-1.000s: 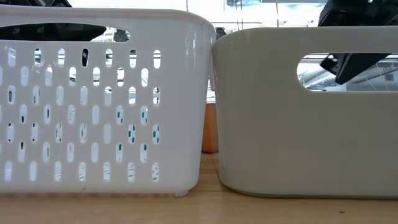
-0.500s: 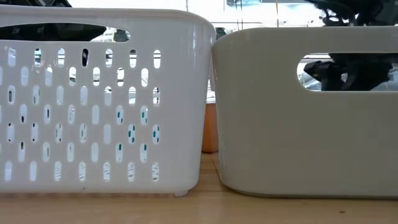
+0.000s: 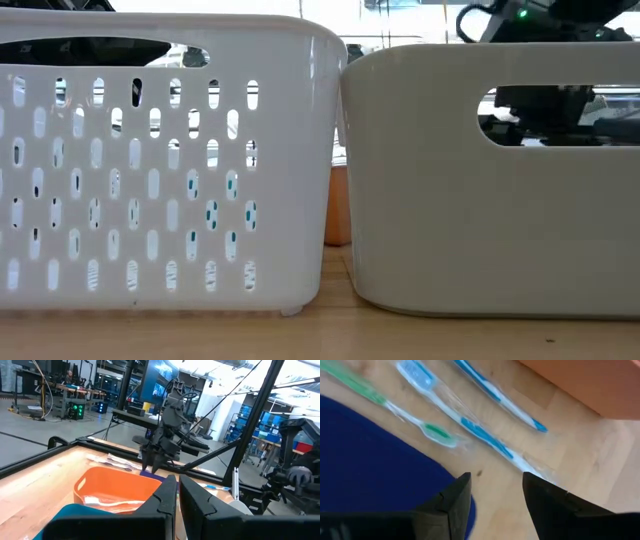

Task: Pick & Place Toothbrushes
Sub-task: Put the blue toothbrush into the blue bin

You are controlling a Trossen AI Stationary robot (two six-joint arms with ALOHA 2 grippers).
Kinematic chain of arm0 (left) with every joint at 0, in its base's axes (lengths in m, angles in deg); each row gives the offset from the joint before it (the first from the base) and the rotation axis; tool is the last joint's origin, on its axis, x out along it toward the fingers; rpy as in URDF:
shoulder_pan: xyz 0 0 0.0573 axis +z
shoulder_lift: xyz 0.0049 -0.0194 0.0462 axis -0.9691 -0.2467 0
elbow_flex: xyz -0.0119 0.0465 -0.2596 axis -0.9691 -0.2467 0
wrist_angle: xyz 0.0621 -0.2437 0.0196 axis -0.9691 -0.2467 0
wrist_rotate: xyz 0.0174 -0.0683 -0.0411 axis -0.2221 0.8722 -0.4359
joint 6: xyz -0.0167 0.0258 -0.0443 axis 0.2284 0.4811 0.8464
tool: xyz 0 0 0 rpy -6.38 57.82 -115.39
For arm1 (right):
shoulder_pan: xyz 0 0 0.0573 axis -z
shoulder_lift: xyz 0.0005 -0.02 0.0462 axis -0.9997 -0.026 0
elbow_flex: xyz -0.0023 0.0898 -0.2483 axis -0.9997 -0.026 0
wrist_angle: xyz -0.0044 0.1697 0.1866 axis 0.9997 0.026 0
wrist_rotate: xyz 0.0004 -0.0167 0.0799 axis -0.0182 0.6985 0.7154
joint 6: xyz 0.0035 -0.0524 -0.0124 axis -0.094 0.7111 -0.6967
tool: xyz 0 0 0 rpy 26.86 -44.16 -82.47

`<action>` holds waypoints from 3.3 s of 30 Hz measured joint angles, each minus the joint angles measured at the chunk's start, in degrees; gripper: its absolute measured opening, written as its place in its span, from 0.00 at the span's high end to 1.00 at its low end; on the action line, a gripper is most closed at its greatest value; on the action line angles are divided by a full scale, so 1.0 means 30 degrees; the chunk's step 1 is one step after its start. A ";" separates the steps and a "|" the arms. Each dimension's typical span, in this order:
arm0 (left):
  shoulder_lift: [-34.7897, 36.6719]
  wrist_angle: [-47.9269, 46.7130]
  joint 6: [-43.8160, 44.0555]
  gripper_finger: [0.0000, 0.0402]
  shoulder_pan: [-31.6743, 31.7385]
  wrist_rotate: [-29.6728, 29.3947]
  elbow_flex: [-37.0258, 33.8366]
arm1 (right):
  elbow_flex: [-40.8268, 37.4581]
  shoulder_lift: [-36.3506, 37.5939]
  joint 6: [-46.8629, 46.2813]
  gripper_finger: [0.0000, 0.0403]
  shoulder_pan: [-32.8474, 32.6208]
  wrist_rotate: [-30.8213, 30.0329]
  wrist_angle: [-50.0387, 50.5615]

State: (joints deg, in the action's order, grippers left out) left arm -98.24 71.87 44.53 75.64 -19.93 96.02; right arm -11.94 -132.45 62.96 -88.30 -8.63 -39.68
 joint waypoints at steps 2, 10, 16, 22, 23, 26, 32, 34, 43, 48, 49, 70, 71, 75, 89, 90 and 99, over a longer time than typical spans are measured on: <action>-0.0007 0.0002 -0.0015 0.95 -0.0007 0.0000 0.0000 | 0.0007 -0.0182 0.0611 0.57 0.0516 0.0121 0.0000; -0.0004 0.0002 -0.0022 0.95 -0.0001 -0.0015 0.0000 | 0.0572 -0.1376 0.2645 0.57 0.2430 0.1582 -0.0064; 0.0000 0.0002 -0.0044 0.95 0.0000 -0.0036 0.0000 | 0.1423 -0.2927 0.4294 0.57 0.3538 0.2462 -0.0151; -0.0007 0.0002 -0.0095 0.95 -0.0007 -0.0036 0.0000 | 0.1923 -0.4481 0.6114 0.57 0.3926 0.2551 -0.0168; -0.0007 0.0002 -0.0095 0.95 -0.0007 -0.0036 0.0000 | 0.1929 -0.4679 0.6399 0.57 0.3927 0.2560 -0.0269; -0.0007 0.0002 -0.0095 0.95 -0.0007 -0.0036 0.0000 | 0.1938 -0.5164 0.6950 0.57 0.3927 0.2536 -0.0815; -0.0006 0.0002 -0.0095 0.95 -0.0001 -0.0036 0.0000 | 0.1945 -0.5749 0.8248 0.57 0.3913 0.2516 -0.1276; 0.0000 0.0002 -0.0087 0.95 -0.0007 -0.0036 0.0000 | 0.1945 -0.6063 0.8753 0.57 0.3913 0.2503 -0.1278; -0.0003 -0.0002 -0.0202 0.95 0.0000 -0.0182 0.0000 | 0.2047 -0.8146 0.8703 0.57 0.3913 0.2494 -0.2117; 0.0000 -0.0005 -0.0219 0.95 0.0000 -0.0182 0.0000 | 0.2020 -0.8417 0.8649 0.58 0.3913 0.2531 -0.1967; -0.0001 -0.0005 -0.0211 0.95 0.0000 -0.0182 0.0000 | 0.2018 -0.8418 0.8627 0.59 0.3913 0.2536 -0.1967; -0.0002 -0.0005 -0.0142 0.95 -0.0002 -0.0182 0.0000 | 0.1953 -0.8311 0.9161 0.96 0.3869 0.1833 -0.1487; 0.0000 -0.0005 -0.0132 0.95 -0.0002 -0.0182 0.0000 | 0.1945 -0.8225 0.9194 0.96 0.3876 0.1823 -0.1487; 0.0000 -0.0005 -0.0102 0.95 -0.0007 -0.0182 0.0000 | 0.1916 -0.7783 0.9639 0.94 0.3869 0.1685 -0.1574; -0.0002 -0.0005 -0.0111 0.95 -0.0007 -0.0182 0.0000 | 0.1865 -0.5175 1.3235 0.95 0.3913 -0.1517 -0.1127; 0.0000 -0.0005 -0.0109 0.95 -0.0007 -0.0185 0.0000 | 0.1865 -0.4957 1.3384 0.95 0.3913 -0.1491 -0.0934; 0.0000 0.0036 -0.0146 0.95 -0.0007 -0.0517 0.0000 | 0.1894 -0.2679 1.3329 0.95 0.3918 -0.2724 0.2822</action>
State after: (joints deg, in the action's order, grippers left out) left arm -98.24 71.98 44.09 75.62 -21.49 96.02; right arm -6.26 -140.49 102.95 -76.55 -16.81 -31.21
